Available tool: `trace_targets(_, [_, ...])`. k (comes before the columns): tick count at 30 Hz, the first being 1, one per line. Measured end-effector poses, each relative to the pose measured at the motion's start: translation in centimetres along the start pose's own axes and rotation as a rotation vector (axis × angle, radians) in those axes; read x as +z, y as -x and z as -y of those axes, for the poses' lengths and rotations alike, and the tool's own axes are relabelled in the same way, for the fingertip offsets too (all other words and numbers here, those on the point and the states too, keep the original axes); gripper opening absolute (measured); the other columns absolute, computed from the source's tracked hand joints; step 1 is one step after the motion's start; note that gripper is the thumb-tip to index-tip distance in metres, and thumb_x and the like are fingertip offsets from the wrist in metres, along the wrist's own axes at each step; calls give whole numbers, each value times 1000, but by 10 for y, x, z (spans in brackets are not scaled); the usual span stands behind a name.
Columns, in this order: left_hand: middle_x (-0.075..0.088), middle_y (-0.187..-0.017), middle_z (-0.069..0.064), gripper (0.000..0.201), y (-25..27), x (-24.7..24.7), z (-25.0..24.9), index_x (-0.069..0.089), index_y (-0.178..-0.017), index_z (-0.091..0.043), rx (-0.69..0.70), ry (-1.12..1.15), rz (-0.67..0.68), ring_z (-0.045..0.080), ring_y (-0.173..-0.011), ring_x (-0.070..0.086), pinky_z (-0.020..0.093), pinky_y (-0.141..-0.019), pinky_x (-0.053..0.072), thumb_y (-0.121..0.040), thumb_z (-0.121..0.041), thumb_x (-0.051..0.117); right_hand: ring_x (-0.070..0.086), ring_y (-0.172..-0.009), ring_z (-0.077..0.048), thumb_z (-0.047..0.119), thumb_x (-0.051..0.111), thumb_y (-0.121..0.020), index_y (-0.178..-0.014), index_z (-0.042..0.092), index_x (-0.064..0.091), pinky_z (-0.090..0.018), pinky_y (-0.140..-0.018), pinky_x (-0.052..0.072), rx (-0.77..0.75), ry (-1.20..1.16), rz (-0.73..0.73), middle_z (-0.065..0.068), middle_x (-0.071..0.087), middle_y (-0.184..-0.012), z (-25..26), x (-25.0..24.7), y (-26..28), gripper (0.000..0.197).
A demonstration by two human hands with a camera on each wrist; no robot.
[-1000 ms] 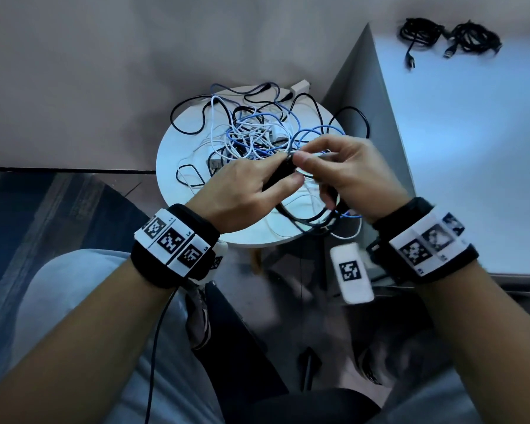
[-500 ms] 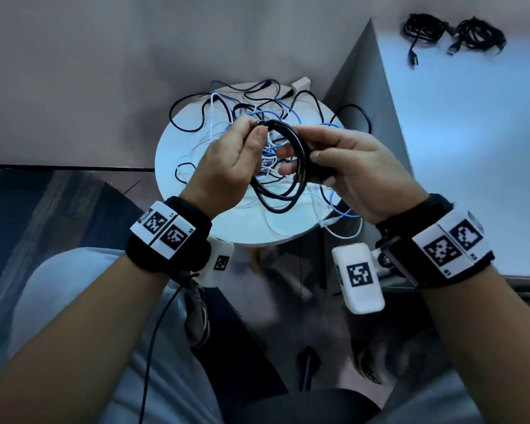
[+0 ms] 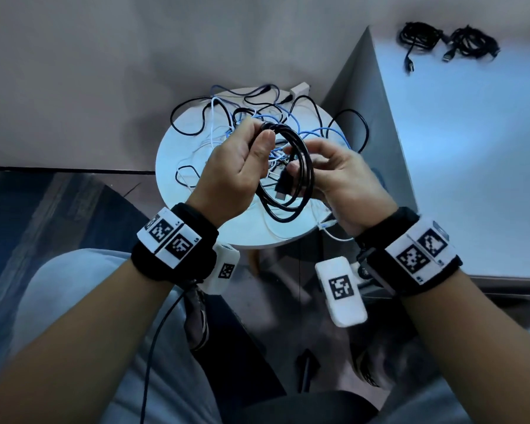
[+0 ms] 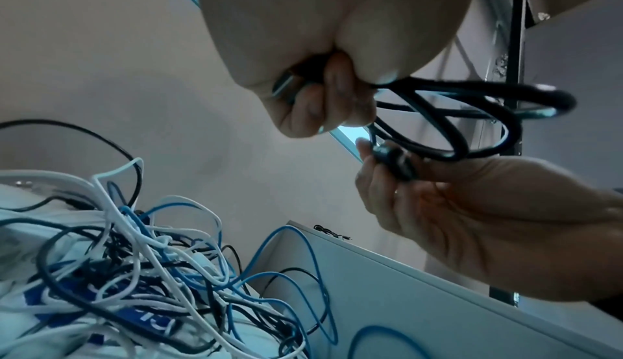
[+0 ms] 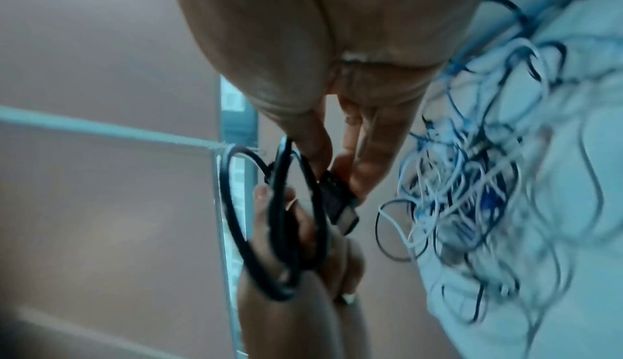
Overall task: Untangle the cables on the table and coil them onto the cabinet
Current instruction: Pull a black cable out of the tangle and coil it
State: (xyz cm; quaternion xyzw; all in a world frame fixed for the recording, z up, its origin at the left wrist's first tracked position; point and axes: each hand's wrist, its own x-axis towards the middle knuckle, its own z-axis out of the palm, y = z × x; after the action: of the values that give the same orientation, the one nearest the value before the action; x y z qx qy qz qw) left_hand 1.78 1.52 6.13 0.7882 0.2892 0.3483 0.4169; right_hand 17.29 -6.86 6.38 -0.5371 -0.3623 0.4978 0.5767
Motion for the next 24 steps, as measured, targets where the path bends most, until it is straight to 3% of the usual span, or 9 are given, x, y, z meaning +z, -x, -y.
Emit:
trace_targets(3, [53,-64,4,21,0,-3,0,51,-98,-11,27,-102,-20,22,-57,51,44,-58,44,-108,-27,42,68,-67,-15,-2,58,-92,-103,9,65,-29,-68,61,142,-273,37,-3,69,-77,-3,6,0,17])
trace_targets(6, [58,-63,9,26,-1,-4,3,53,-100,-7,75,-218,-45,26,-56,54,45,-56,44,-107,-29,43,68,-69,-13,6,59,-87,-106,9,64,-21,-64,58,254,-471,98,0,69,-78,-5,10,3,20])
trace_targets(9, [49,-56,-5,27,-2,-2,7,57,-104,-7,93,-304,-101,21,-50,47,43,-53,43,-106,-31,44,70,-70,-15,10,51,-86,-111,3,63,-24,-72,57,288,-552,144,-1,67,-78,2,11,5,28])
trace_targets(12, [44,-53,-8,34,-3,2,10,59,-130,-17,57,-417,-164,23,-52,44,40,-55,40,-104,-33,44,68,-77,-23,22,43,-92,-128,-1,57,-36,-84,49,331,-616,165,-4,61,-77,10,6,5,45])
trace_targets(13, [41,-51,-9,39,-3,2,10,55,-139,-21,42,-462,-176,24,-52,43,39,-55,38,-104,-33,43,66,-81,-25,31,45,-93,-132,0,55,-38,-86,46,350,-610,176,-4,59,-79,11,5,5,51])
trace_targets(15, [40,-51,-10,39,-3,3,11,56,-139,-24,37,-511,-174,28,-53,46,39,-56,41,-103,-33,42,62,-83,-22,43,56,-87,-128,6,56,-36,-86,43,345,-559,173,-3,57,-83,10,5,6,55])
trace_targets(18, [60,-63,2,33,-2,4,12,58,-125,-17,32,-541,-136,39,-63,58,49,-60,49,-102,-32,39,58,-75,-16,20,75,-78,-119,15,57,-27,-78,46,249,-521,109,1,59,-80,5,12,8,45])
trace_targets(21, [65,-72,12,30,0,8,11,54,-119,-12,3,-551,-119,41,-70,60,50,-63,47,-101,-29,37,56,-66,-14,-5,68,-85,-136,15,45,-22,-68,49,127,-403,18,-3,65,-79,-1,18,6,59])
trace_targets(24, [64,-76,13,27,0,9,9,53,-113,-11,-38,-519,-121,41,-75,60,50,-64,44,-100,-28,37,60,-69,-14,-2,63,-93,-135,14,49,-27,-72,54,-61,19,-51,-6,67,-95,-8,21,5,47])
